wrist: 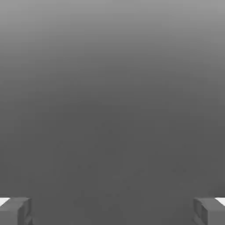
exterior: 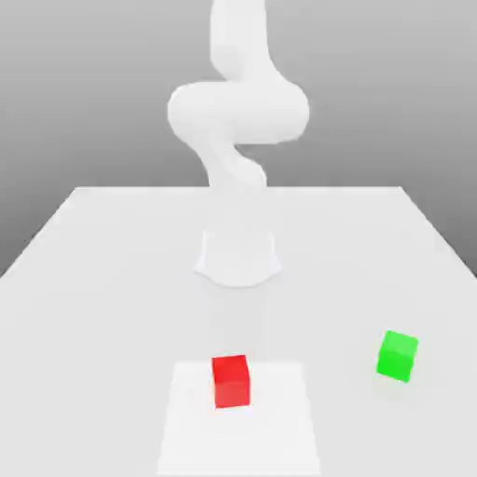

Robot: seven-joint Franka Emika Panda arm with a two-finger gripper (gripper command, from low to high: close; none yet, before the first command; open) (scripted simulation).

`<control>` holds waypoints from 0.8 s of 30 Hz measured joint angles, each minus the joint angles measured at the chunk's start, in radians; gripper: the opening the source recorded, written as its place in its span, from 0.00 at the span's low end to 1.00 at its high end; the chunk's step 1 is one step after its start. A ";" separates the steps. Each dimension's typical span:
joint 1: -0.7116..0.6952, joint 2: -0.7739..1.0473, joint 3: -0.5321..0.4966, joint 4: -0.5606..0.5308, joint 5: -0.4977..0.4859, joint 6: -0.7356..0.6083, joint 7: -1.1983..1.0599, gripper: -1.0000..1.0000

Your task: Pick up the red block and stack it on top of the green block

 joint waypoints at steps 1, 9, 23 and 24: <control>0.009 0.037 -0.013 -0.026 0.009 0.024 -0.015 0.50; 0.064 0.328 -0.074 -0.219 0.065 0.205 -0.125 0.50; 0.060 0.822 -0.072 -0.447 0.012 0.555 -0.180 0.50; 0.054 0.851 -0.063 -0.444 0.025 0.580 -0.189 0.50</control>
